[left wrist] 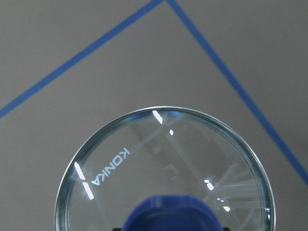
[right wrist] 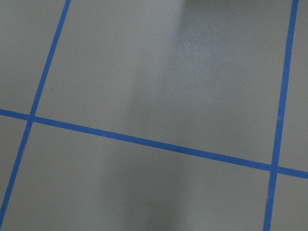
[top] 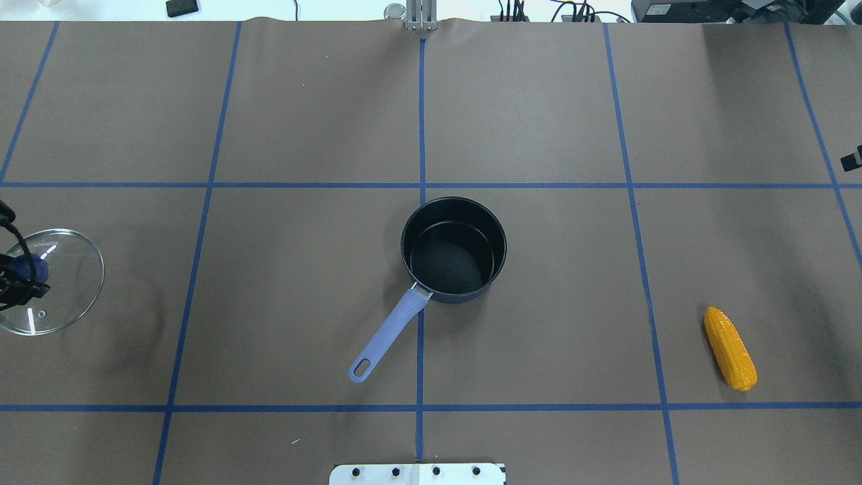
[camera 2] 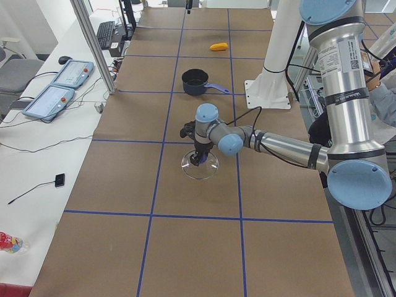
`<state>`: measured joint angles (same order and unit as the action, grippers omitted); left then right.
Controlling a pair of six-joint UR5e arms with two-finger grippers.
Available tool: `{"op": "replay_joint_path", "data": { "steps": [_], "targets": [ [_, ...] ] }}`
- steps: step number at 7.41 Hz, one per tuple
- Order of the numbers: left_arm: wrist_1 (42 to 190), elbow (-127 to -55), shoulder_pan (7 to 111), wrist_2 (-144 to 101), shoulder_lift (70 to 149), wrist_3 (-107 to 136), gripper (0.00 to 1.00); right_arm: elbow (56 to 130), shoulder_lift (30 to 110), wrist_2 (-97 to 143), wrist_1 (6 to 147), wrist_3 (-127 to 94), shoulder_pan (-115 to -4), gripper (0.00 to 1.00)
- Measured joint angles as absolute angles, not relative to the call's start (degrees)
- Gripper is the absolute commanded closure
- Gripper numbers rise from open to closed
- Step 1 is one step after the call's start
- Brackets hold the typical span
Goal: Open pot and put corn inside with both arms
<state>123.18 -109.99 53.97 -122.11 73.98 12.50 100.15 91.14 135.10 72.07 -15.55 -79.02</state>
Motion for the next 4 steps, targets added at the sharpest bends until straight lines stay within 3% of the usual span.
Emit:
{"op": "replay_joint_path", "data": {
  "steps": [3,4],
  "targets": [
    [137.5,-103.1,53.4,-122.1,70.5,17.8,0.72,100.2,91.1,134.5,72.1,-15.6,-78.9,0.0],
    [139.5,-101.6,53.3,-122.2,70.2,18.2,0.65,100.3,91.1,134.5,72.1,-15.6,-78.9,0.0]
  ]
}}
